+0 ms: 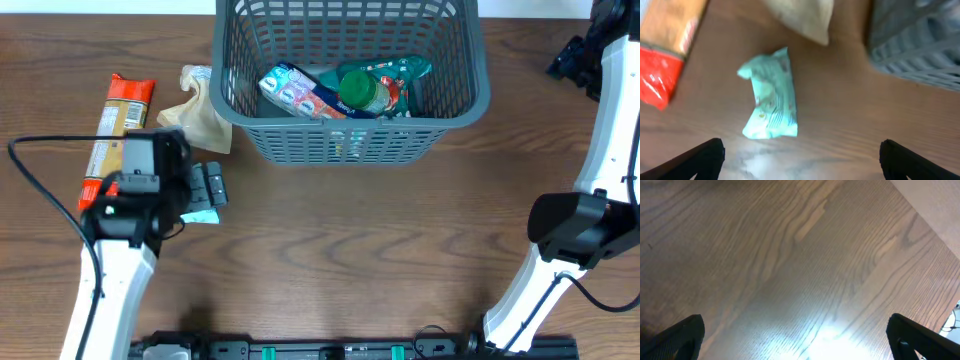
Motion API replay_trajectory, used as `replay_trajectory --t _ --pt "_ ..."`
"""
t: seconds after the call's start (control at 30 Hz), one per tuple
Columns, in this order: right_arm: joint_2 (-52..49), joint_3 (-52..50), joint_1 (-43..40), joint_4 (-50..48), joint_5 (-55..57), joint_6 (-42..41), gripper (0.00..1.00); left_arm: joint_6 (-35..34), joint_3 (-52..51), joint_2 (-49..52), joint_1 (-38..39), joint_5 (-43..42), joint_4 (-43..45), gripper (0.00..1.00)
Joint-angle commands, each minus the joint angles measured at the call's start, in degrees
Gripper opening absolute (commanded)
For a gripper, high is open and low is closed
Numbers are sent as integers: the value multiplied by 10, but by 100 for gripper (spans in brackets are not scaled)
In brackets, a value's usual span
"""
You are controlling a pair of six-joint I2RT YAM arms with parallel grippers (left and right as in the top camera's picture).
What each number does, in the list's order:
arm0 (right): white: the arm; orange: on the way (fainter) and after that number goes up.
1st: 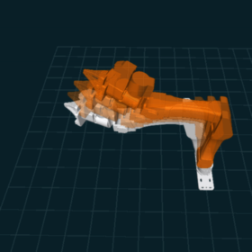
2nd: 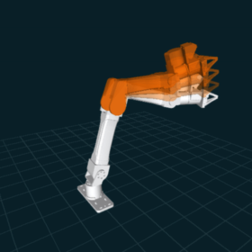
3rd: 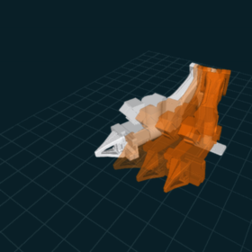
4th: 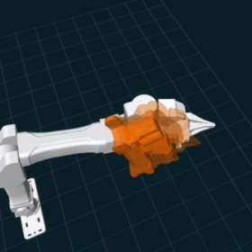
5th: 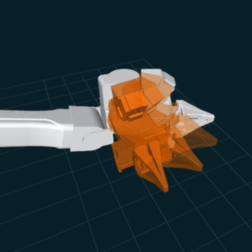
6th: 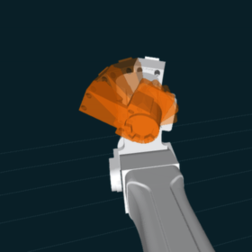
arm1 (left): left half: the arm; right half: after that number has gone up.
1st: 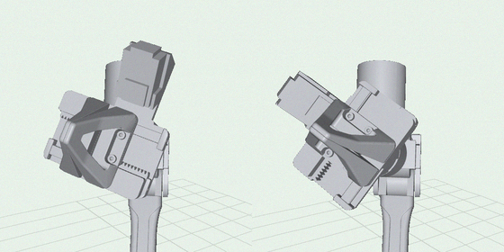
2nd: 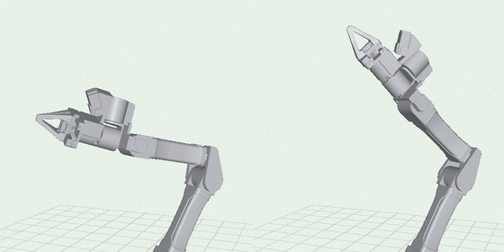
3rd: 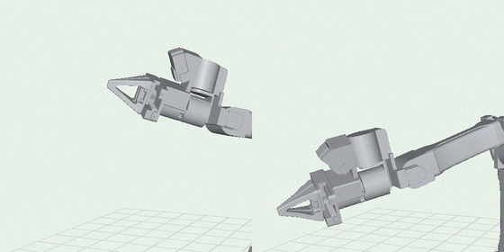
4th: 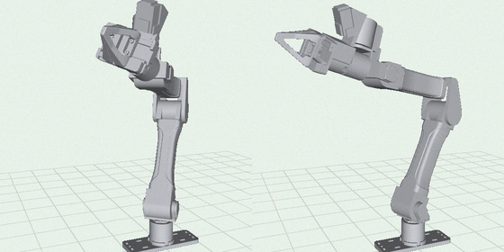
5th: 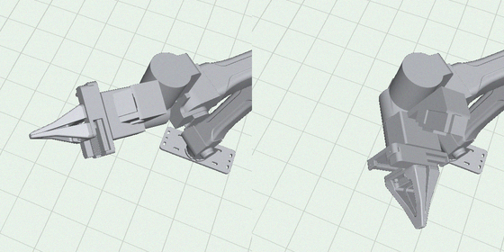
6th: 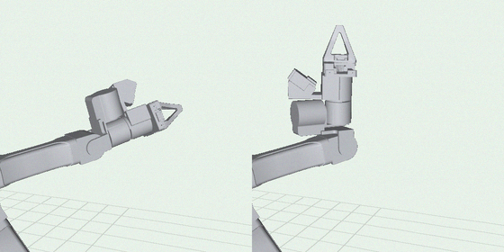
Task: Pack container
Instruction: 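Move the left gripper forward toward the mint-green pouch, then lower the left gripper onto the mint-green pouch and grasp it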
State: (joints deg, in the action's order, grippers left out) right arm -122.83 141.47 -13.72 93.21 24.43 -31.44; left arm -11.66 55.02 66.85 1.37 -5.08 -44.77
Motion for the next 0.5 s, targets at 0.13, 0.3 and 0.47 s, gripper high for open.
replay_trajectory --t 0.13,0.3,0.47 --pt "6 -2 1 0 6 -7 99 33 7 86 -86 -55 -9 98" --pt "6 -2 2 0 6 -7 99 82 7 120 -90 -54 0 98" --pt "6 -2 2 0 6 -7 99 81 7 140 -90 -58 49 98"
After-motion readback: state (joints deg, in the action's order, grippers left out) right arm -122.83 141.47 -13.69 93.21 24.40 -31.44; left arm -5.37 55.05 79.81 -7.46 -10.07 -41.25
